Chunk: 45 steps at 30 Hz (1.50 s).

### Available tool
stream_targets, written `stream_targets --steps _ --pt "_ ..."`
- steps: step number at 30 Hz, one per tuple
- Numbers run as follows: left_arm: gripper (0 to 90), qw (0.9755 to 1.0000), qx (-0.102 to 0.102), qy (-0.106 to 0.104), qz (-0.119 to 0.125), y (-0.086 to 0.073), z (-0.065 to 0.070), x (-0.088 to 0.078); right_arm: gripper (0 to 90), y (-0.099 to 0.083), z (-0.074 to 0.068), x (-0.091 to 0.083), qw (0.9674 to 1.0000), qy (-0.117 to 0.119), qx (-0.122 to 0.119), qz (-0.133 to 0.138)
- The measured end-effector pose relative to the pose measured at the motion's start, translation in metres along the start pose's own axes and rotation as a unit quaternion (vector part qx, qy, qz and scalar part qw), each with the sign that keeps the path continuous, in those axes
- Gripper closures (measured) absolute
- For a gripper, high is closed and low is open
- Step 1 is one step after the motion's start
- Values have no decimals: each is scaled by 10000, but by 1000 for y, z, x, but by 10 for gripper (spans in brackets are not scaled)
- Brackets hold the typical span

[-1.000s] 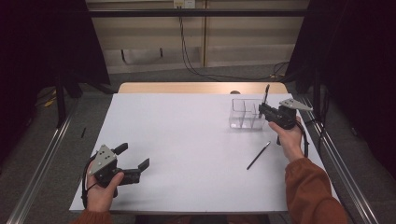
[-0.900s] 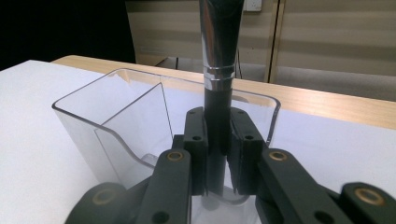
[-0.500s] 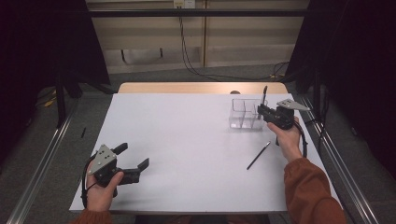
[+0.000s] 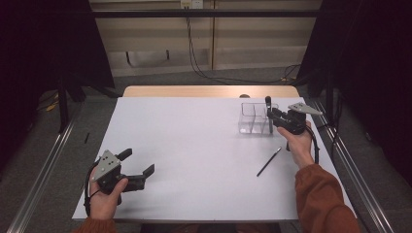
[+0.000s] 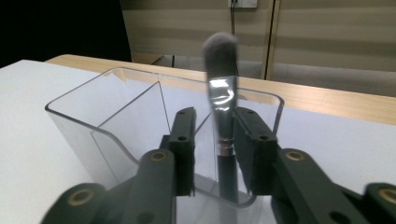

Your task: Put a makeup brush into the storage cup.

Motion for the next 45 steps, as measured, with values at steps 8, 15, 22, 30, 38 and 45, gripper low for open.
stream_targets --steps 8,15,22,30,38,45 --pt "28 9999 -108 -63 66 1 0 1 549 4 3 -5 9999 -65 29 87" --pt "28 10000 -61 -20 19 0 -2 1 377 7 3 -13 9999 -95 79 112" --pt "28 10000 -86 -5 34 0 -4 1 253 13 0 -28 9997 45 168 165" --pt "27 9998 -140 -27 124 1 -2 2 73 12 -11 -46 9997 95 -8 206" --pt "27 9998 -172 -30 137 1 -1 2 17 0 -21 -62 9994 268 163 117" --pt "27 9997 -184 -30 166 1 -2 0 9 -9 -31 -69 9992 376 93 48"
Point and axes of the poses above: each handheld gripper's, and its own axes: x roughly forward along the jaws, y roughly out of its top, z roughly to its right, the point moved 10 cm from there along x, roughly forward along the jaws, and after that the axes turned 7 degrees about -x, right-handed, at the moved point
